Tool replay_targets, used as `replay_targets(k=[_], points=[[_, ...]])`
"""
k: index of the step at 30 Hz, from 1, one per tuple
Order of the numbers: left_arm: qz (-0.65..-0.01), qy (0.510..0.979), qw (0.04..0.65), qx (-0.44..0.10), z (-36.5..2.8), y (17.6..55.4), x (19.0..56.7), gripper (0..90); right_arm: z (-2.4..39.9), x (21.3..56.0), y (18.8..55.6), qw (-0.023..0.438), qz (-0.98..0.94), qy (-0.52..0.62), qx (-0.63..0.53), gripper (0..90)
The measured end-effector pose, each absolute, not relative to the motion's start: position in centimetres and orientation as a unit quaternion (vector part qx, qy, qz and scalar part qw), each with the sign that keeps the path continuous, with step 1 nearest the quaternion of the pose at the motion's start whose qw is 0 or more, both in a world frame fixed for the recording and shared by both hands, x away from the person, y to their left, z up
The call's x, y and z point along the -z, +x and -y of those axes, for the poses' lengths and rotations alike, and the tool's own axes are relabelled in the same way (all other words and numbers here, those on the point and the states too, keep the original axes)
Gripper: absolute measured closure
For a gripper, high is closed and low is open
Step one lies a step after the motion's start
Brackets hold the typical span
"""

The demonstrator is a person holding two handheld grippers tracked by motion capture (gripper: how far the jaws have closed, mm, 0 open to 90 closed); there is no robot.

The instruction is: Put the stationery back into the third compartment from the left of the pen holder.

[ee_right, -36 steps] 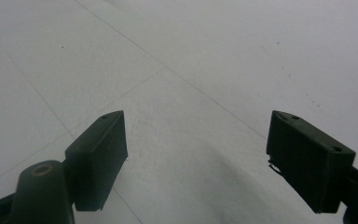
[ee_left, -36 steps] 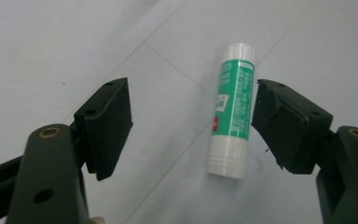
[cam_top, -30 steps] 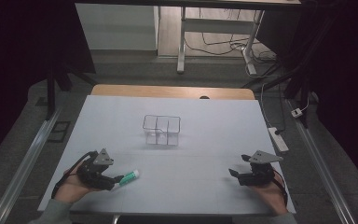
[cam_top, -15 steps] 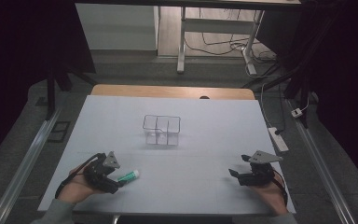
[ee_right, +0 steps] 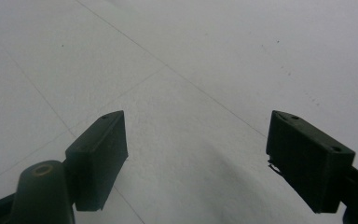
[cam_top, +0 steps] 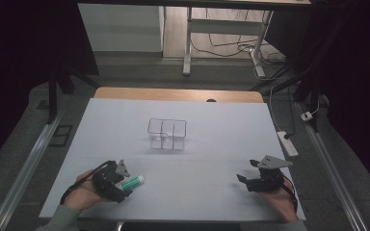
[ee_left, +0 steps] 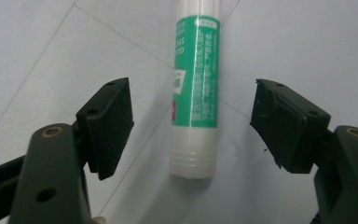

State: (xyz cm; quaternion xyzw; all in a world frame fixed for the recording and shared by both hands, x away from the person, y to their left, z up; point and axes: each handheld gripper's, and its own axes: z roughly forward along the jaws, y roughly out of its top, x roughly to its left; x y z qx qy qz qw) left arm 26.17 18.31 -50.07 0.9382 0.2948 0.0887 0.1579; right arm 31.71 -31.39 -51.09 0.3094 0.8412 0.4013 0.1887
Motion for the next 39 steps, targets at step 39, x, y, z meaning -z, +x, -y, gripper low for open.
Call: replay_targets(k=[39], points=[[-0.288,0.935,0.179,-0.101,-18.8,26.7,50.5,64.8,31.4,51.1,31.7,0.188,-0.842,0.310,-0.401,19.6]])
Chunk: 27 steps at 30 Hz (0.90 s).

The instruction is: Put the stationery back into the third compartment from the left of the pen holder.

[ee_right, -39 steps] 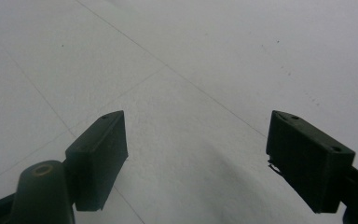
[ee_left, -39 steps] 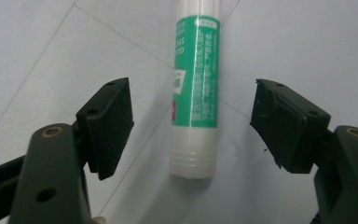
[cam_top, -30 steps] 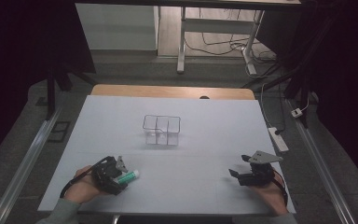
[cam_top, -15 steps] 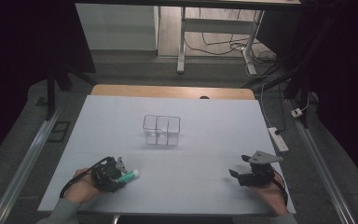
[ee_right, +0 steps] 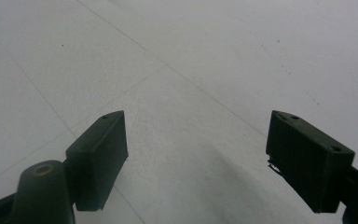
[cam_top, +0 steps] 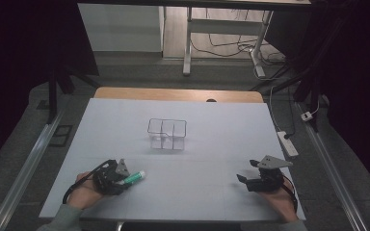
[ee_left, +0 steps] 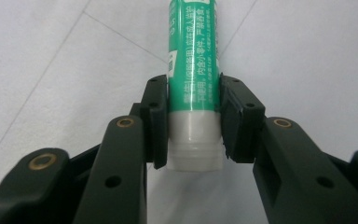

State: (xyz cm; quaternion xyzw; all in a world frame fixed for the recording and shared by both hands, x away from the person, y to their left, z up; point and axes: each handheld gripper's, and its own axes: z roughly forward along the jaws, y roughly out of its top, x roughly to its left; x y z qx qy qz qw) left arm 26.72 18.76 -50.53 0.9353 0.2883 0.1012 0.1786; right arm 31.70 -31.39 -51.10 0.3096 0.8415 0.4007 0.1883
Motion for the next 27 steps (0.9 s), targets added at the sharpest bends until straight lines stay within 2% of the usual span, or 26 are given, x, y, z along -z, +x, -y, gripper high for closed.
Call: replay_targets(k=[11,27], points=[[-0.304,0.913,0.243,-0.125,-19.0,26.8,49.5,64.8,31.4,50.8,31.5,0.195,-0.837,0.307,-0.410,19.6],[-0.269,0.918,0.263,-0.128,-16.6,28.3,48.2,64.7,30.8,50.4,31.4,0.198,-0.837,0.293,-0.417,20.4]])
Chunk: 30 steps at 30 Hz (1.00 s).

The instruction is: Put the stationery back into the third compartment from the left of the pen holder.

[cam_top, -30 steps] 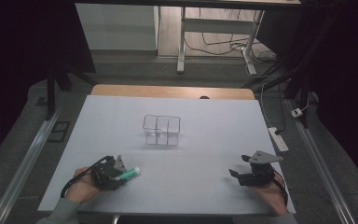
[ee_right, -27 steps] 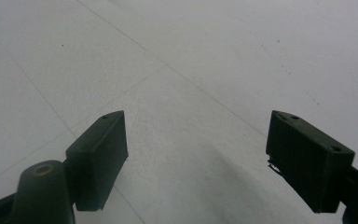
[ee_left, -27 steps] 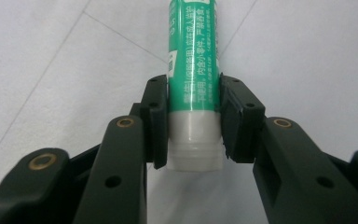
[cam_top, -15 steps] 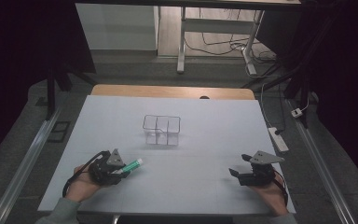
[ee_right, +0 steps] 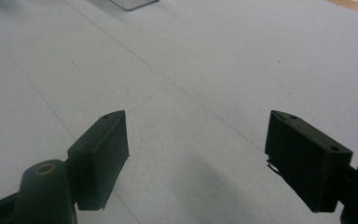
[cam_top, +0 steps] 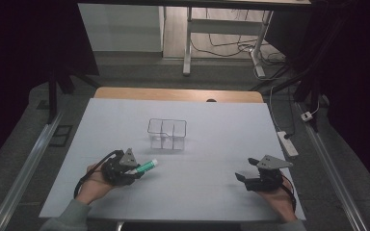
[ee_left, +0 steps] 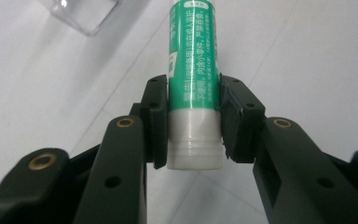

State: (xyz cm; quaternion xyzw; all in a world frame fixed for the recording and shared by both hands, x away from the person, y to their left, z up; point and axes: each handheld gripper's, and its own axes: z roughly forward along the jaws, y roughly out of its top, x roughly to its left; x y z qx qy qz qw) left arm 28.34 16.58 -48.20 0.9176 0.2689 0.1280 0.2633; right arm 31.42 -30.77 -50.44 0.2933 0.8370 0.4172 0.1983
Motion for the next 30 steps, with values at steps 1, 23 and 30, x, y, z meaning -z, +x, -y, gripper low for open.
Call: replay_targets(k=[1,23,30], points=[[-0.265,0.919,0.262,-0.128,-16.4,28.4,48.1,64.8,30.7,50.4,31.4,0.199,-0.836,0.293,-0.418,20.4],[-0.241,0.927,0.260,-0.125,-14.0,29.9,48.1,64.7,29.8,50.6,31.3,0.207,-0.837,0.280,-0.421,21.8],[-0.233,0.927,0.267,-0.126,-13.0,30.3,47.9,64.7,29.1,50.5,31.2,0.202,-0.840,0.276,-0.421,22.1]])
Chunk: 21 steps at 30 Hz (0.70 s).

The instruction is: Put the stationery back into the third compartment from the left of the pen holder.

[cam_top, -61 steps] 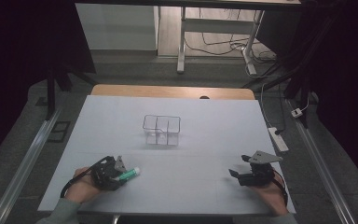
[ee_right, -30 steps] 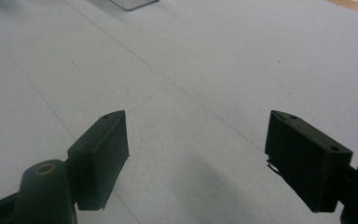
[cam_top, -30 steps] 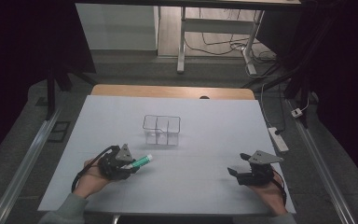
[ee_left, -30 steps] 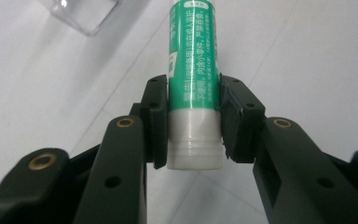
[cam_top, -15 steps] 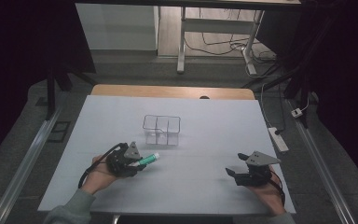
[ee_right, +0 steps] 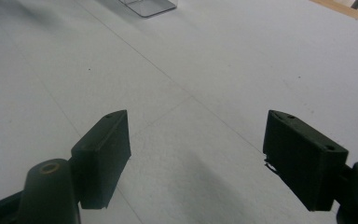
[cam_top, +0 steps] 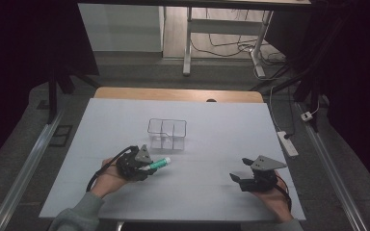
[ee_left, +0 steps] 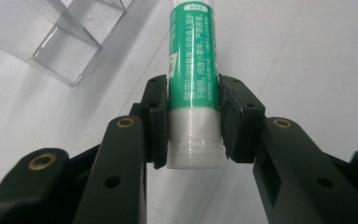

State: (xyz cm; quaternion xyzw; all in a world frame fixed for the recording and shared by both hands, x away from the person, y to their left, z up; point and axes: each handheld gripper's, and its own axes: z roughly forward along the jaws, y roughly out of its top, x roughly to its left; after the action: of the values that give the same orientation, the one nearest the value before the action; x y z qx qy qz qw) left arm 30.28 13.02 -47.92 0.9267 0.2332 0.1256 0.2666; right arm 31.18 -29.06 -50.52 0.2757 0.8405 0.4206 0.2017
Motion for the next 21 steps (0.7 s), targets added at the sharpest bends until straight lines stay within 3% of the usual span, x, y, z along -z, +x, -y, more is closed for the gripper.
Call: replay_targets(k=[21], points=[[-0.204,0.934,0.266,-0.121,-9.5,31.6,47.8,64.8,27.5,50.6,31.1,0.195,-0.849,0.262,-0.414,22.6]])
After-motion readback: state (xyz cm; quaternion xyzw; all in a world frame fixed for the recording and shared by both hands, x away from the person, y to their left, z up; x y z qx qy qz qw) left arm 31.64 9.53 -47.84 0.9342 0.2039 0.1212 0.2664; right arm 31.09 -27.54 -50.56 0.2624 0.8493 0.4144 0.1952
